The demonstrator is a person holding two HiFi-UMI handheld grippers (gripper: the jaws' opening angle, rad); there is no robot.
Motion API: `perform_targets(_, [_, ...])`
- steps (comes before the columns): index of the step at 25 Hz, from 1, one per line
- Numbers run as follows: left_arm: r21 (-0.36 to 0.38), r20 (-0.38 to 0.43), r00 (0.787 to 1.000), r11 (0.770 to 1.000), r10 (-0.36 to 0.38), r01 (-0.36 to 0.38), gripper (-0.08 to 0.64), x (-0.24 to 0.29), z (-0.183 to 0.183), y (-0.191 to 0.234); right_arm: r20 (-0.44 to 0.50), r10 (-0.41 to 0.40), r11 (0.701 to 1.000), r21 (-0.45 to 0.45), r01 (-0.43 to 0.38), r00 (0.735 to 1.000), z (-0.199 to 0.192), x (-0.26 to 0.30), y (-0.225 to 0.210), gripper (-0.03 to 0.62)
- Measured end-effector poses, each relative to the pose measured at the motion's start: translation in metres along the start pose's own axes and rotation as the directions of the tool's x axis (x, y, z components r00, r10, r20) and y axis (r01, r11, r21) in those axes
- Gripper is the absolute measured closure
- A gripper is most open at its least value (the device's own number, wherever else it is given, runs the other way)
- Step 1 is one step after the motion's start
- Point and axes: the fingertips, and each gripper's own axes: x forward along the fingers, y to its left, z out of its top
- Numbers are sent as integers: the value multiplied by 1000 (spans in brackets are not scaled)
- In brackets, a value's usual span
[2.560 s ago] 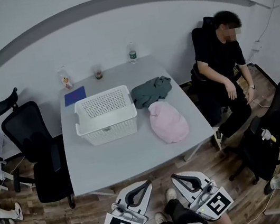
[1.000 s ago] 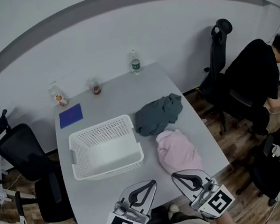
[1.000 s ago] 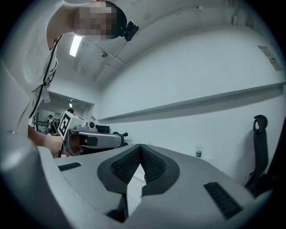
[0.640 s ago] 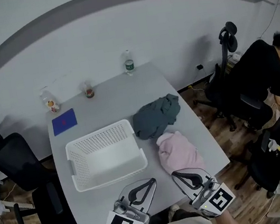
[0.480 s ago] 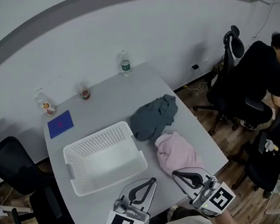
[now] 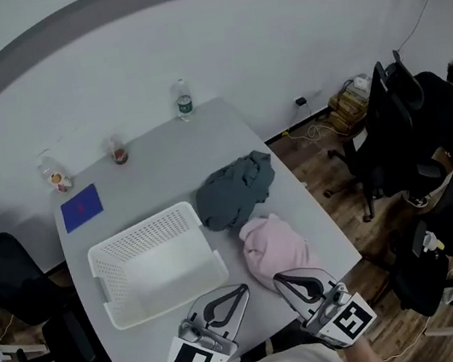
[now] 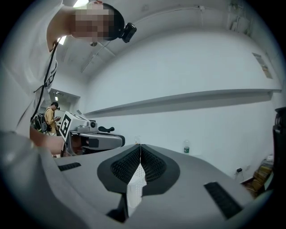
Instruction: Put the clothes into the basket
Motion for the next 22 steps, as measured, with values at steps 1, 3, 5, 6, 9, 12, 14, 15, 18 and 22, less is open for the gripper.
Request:
perform_targets(1, [3,-7,1000,1000,2,-2,554,4,-2,0,-7,-1,1000,1,1,1000,-3,-1,-5,586])
perform_targets(3, [10,-11,1000,1000,5,-5,554,13,-4,0,-22,-3,1000,4,3,1000,-9,-5,-16,586])
perform_targets(5, [7,-15,1000,1000,7,-7,554,21,-6,-1,-39,-4,1000,2,4,999,-15,-8,-25,586])
perform_targets(6, [5,-19,1000,1000,8,-8,554,24,-7,-2,-45,-4,1000,1,4,999,-17,-9,-29,586])
perform_targets(9, [14,-29,1000,1000,6,-6,554,35,-11,-4,-56,-3,1000,-3,3,998,-21,-13,-40,586])
perform_targets(12, [21,-43,999,1000,1,0,554,46,-14,-4,-70,-7,1000,-13,6,998,-24,-13,-51,586])
perform_targets(14, [23,-51,999,1000,0,1,554,54,-16,-3,-83,-9,1000,-19,7,996,-26,-12,-60,584])
perform_targets(15, [20,-55,998,1000,0,1,554,58,-16,-2,-92,-10,1000,-23,8,996,-27,-11,-65,584])
perform_targets(18, [17,-63,998,1000,-2,3,554,67,-18,1,-126,-7,999,-35,2,992,-33,-7,-75,579])
perform_targets(22, [28,-73,997,1000,-12,14,554,76,-23,1,-184,14,998,-56,-24,983,-47,-3,-81,521])
